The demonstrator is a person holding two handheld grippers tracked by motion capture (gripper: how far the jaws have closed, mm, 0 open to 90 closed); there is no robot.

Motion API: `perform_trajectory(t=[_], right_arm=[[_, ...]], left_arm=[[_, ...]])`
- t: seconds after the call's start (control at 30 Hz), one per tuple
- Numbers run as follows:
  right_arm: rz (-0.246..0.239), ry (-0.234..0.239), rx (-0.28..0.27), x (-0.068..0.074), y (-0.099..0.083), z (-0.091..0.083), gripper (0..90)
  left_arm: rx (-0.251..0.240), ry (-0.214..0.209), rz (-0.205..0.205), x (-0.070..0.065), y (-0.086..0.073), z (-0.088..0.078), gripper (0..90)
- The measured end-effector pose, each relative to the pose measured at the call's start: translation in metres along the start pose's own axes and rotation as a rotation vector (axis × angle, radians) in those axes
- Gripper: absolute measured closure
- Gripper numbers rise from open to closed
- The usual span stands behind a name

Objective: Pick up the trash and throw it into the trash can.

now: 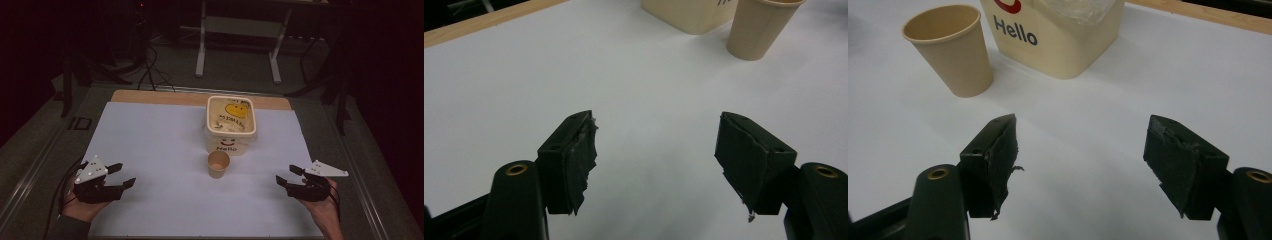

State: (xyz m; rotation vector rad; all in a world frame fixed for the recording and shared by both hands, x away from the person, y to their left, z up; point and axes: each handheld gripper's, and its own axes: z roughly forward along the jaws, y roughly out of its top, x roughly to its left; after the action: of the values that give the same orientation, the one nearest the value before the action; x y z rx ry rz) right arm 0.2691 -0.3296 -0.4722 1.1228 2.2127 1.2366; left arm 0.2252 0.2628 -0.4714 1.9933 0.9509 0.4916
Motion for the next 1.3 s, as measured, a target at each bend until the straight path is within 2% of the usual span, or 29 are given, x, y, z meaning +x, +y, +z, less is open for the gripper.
perform_trajectory(t=[0.23, 0.43, 0.77, 0.97, 1.3], right_arm=[[0.008, 0.010, -0.003, 0.002, 0.002, 0.002, 29.2], [0.004, 0.018, 0.006, 0.004, 0.002, 0.007, 29.3], [0.016, 0.024, -0.010, 0.008, 0.008, 0.011, 30.0], [0.010, 0.045, -0.016, 0.016, 0.019, 0.019, 30.4], [-0.002, 0.060, -0.018, 0.034, 0.046, 0.035, 31.2]], left_arm=[[0.016, 0.006, 0.005, 0.001, -0.003, 0.001, 33.2], [0.008, 0.016, -0.014, 0.003, -0.004, 0.001, 33.3], [0.003, 0.031, -0.018, 0.004, -0.003, 0.003, 33.5], [0.007, 0.036, -0.039, 0.006, -0.005, 0.003, 33.8], [0.019, 0.037, -0.047, 0.004, -0.005, 0.006, 34.5]])
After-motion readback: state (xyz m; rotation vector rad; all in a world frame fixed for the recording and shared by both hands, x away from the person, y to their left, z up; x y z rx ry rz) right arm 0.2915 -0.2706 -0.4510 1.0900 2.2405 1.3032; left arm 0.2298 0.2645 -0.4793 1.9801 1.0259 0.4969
